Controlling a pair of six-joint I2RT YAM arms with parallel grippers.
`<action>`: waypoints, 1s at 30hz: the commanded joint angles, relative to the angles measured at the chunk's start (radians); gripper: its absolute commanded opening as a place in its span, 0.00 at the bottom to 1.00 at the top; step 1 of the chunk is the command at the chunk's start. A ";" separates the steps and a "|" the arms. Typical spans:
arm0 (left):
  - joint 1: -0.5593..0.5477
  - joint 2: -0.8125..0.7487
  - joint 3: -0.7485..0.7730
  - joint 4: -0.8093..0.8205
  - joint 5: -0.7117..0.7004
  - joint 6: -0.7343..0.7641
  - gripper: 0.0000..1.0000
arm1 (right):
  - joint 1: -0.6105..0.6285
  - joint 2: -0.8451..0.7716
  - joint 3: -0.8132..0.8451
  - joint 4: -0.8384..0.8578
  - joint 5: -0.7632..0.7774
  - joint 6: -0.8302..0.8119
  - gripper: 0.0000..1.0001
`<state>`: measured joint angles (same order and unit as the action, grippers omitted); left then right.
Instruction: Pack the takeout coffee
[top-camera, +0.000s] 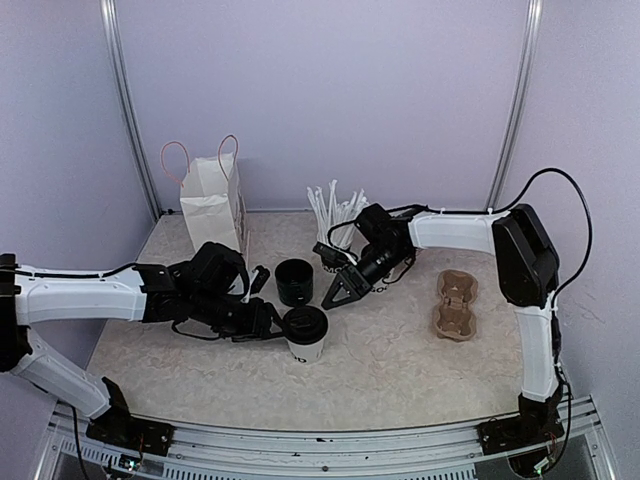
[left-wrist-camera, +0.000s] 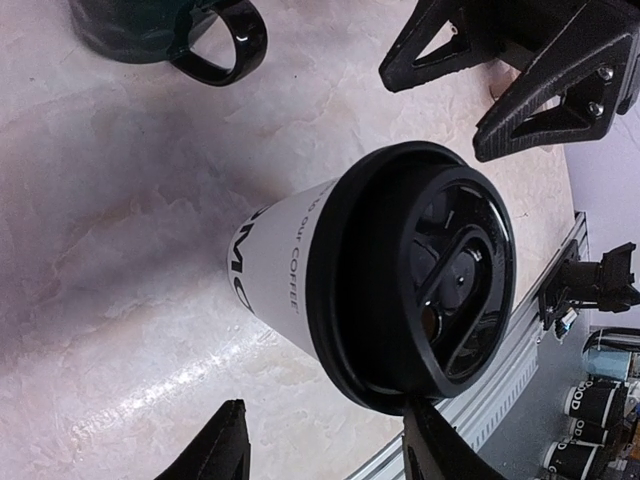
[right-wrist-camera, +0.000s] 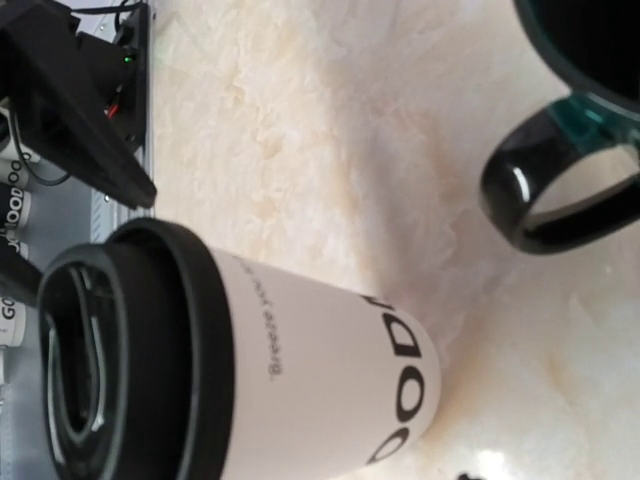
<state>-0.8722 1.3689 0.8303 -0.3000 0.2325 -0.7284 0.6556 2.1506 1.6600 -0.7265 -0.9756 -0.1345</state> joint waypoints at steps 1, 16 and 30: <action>-0.004 0.026 0.001 0.019 0.011 0.022 0.52 | 0.015 0.027 0.033 -0.002 -0.034 0.013 0.57; -0.018 0.098 0.042 -0.070 -0.065 0.072 0.51 | 0.042 0.065 -0.008 -0.015 0.030 0.009 0.58; -0.028 0.150 0.068 -0.204 -0.197 0.099 0.46 | 0.041 0.066 -0.096 -0.022 0.102 -0.018 0.46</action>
<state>-0.9005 1.4517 0.9073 -0.3790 0.1997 -0.6601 0.6708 2.1674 1.6264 -0.6788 -1.0393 -0.1032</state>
